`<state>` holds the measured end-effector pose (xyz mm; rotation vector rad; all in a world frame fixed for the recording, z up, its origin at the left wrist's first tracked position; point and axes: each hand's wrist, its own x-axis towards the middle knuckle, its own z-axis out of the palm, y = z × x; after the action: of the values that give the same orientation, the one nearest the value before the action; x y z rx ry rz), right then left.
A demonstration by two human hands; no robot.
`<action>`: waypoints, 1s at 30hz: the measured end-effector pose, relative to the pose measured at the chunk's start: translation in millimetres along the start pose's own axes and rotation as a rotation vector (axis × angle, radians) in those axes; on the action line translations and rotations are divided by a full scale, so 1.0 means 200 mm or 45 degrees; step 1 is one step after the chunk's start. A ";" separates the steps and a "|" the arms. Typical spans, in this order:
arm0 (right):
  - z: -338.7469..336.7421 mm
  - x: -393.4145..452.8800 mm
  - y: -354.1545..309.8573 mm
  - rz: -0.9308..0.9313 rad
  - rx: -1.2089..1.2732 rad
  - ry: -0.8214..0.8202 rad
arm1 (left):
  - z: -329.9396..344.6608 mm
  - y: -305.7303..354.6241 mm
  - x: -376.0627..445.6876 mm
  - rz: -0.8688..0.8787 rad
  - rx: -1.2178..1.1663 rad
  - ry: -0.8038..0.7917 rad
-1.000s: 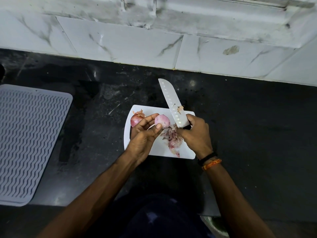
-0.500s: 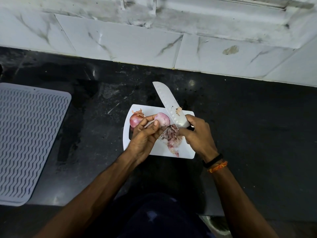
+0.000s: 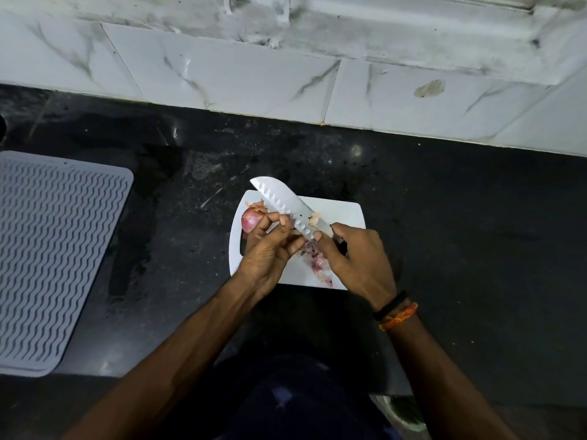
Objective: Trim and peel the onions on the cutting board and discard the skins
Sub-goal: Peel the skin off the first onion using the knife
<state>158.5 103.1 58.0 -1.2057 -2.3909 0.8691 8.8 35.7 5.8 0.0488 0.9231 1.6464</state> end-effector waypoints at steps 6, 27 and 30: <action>-0.01 0.01 0.01 0.069 0.070 0.147 | -0.01 -0.01 0.00 0.076 0.010 -0.069; 0.00 0.01 0.00 0.135 -0.037 0.096 | 0.03 0.03 -0.05 0.306 0.482 -0.029; 0.02 0.01 -0.03 0.105 -0.058 0.070 | 0.02 0.03 -0.05 0.310 0.479 -0.013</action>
<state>152.8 100.4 59.3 -1.3360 -2.3441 0.7996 9.6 30.1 16.4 0.4408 1.2474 1.6691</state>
